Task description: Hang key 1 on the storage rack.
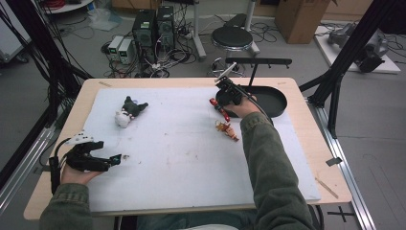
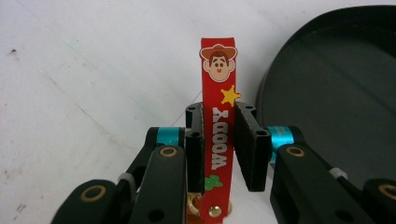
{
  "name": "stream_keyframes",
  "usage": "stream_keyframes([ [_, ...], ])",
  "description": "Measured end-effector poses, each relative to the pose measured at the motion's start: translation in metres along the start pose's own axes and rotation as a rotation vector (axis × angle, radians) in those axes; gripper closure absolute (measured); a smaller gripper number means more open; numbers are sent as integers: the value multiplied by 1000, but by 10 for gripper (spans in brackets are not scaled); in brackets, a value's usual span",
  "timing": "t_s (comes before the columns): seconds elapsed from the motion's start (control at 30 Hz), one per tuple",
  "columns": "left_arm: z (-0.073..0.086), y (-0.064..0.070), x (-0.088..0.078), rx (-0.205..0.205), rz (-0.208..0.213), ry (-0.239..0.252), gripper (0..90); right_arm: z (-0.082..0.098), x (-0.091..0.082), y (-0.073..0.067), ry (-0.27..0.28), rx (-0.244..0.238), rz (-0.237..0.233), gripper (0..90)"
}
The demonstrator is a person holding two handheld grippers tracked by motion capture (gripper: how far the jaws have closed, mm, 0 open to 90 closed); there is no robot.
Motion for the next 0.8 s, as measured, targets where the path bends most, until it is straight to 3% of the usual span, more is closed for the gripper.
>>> stream_keyframes([
  [0.43, 0, 0, 1, 5, -1, -5, 17, 8, -31, 13, 12, 6, -2, 748],
  [0.67, 1, 0, 2, 5, 3, -12, 17, 14, -53, 21, 1, -4, -14, 748],
  [0.8, 1, 1, 2, 4, 2, -14, 17, 16, -64, 27, 27, 9, -41, 748],
])
Point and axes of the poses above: each handheld gripper's, and its own axes: x roughly forward along the jaws, z roughly out of its underside, y roughly to its right, the point moved 8 cm from there along x, roughly forward along the jaws, and after that the axes turned 1 degree about z, right-handed, at the moved point
